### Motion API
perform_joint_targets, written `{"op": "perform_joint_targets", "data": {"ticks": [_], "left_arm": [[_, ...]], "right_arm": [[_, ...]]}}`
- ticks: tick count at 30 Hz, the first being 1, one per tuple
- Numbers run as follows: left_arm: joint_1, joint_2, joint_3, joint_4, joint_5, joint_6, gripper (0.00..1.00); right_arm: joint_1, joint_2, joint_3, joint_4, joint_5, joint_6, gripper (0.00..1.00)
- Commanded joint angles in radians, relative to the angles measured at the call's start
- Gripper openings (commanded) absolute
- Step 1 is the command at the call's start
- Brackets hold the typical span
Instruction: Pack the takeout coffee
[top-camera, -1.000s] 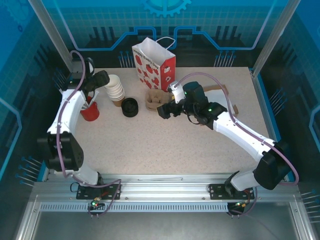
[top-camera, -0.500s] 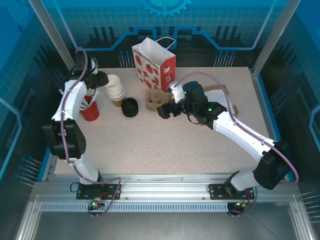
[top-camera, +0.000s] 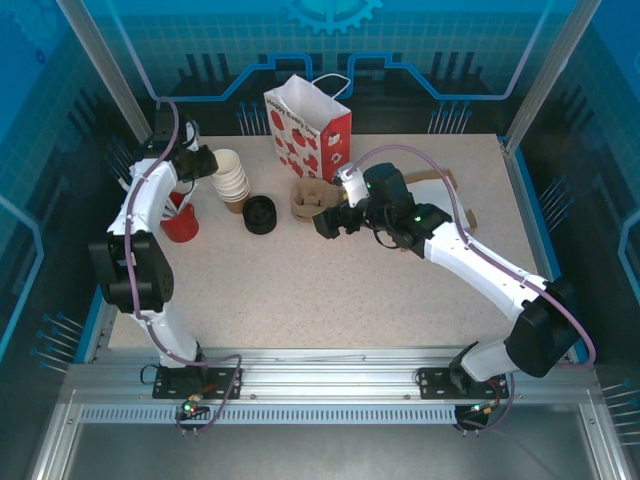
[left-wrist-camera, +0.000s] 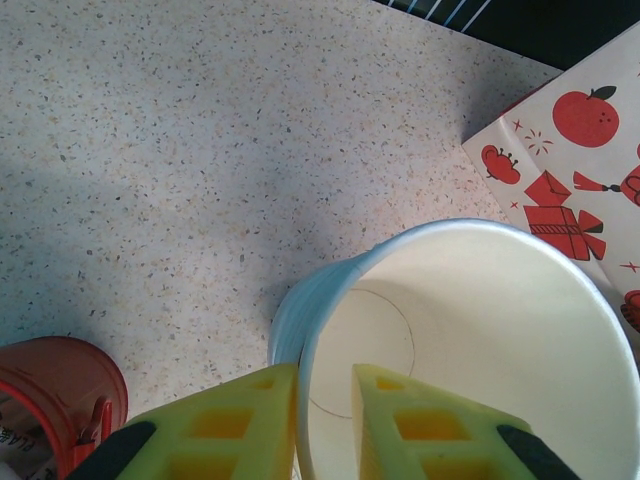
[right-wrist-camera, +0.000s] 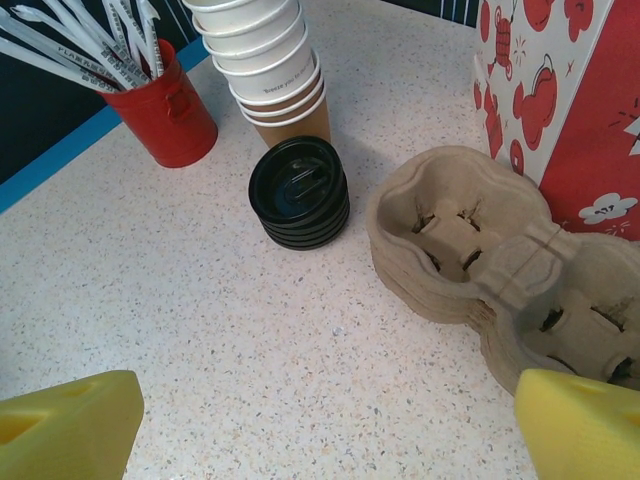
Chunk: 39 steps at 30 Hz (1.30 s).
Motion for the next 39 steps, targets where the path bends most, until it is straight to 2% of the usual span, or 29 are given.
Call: {"op": "perform_joint_targets", "data": {"ticks": [1, 23, 30, 39], "left_arm": [[0.009, 0.003, 0.03, -0.021, 0.022, 0.022, 0.21], [0.009, 0.004, 0.058, -0.04, -0.017, 0.043, 0.14], [0.009, 0.002, 0.07, -0.048, -0.02, 0.044, 0.07], [0.009, -0.042, 0.145, -0.076, -0.038, 0.044, 0.07]], "right_arm": [[0.019, 0.01, 0.001, -0.019, 0.006, -0.003, 0.97], [0.022, 0.037, 0.01, -0.03, -0.005, -0.004, 0.97], [0.024, 0.036, 0.015, -0.042, -0.005, -0.003, 0.97], [0.028, 0.021, 0.033, -0.065, -0.004, -0.004, 0.97]]}}
